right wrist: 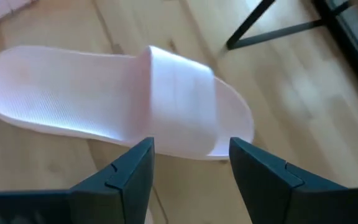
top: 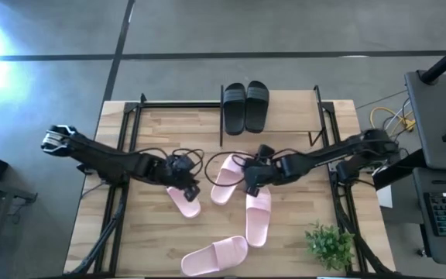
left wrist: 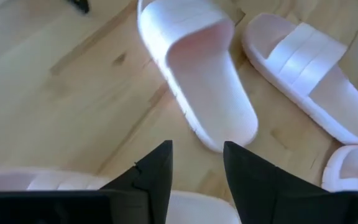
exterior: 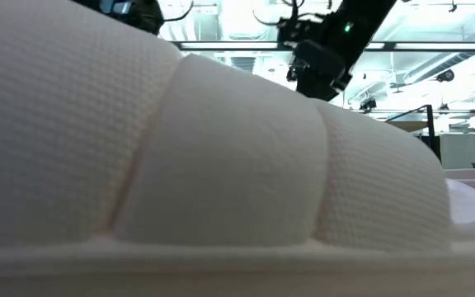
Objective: Pick and place slides into the shelf
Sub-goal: Put the pink slide under the shelf
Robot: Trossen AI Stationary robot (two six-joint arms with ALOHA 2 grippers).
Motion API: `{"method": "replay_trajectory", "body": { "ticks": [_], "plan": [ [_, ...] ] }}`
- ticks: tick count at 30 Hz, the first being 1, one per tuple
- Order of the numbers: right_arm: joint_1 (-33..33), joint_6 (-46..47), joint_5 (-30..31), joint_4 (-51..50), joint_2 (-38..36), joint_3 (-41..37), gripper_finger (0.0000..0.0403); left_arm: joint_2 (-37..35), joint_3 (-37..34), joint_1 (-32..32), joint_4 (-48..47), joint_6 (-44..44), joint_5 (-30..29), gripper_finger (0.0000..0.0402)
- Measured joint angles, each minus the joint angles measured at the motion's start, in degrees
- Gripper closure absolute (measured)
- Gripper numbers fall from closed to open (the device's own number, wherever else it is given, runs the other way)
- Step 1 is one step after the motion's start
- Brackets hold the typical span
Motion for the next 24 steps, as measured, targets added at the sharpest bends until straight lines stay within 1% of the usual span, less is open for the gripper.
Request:
{"method": "replay_trajectory", "body": {
  "ticks": [6,15,21,24],
  "plan": [
    [0.0,0.1,0.0,1.4,4.5,0.6,0.0202,-1.7,-3.3,-1.5,-0.1,-4.5,-0.5,0.0273],
    [0.0,0.1,0.0,5.4,7.9,2.9,0.0202,-0.8,-3.9,-1.5,0.2,-4.5,-0.7,0.0273],
    [0.0,-2.5,0.1,7.0,11.8,5.4,0.0202,-0.7,-4.4,-1.5,0.3,-4.5,-0.8,0.0273],
    [0.0,-2.6,3.0,6.9,14.1,6.3,0.0202,-0.8,-4.4,-1.5,0.3,-4.4,-0.8,0.0273]
  ]
}}
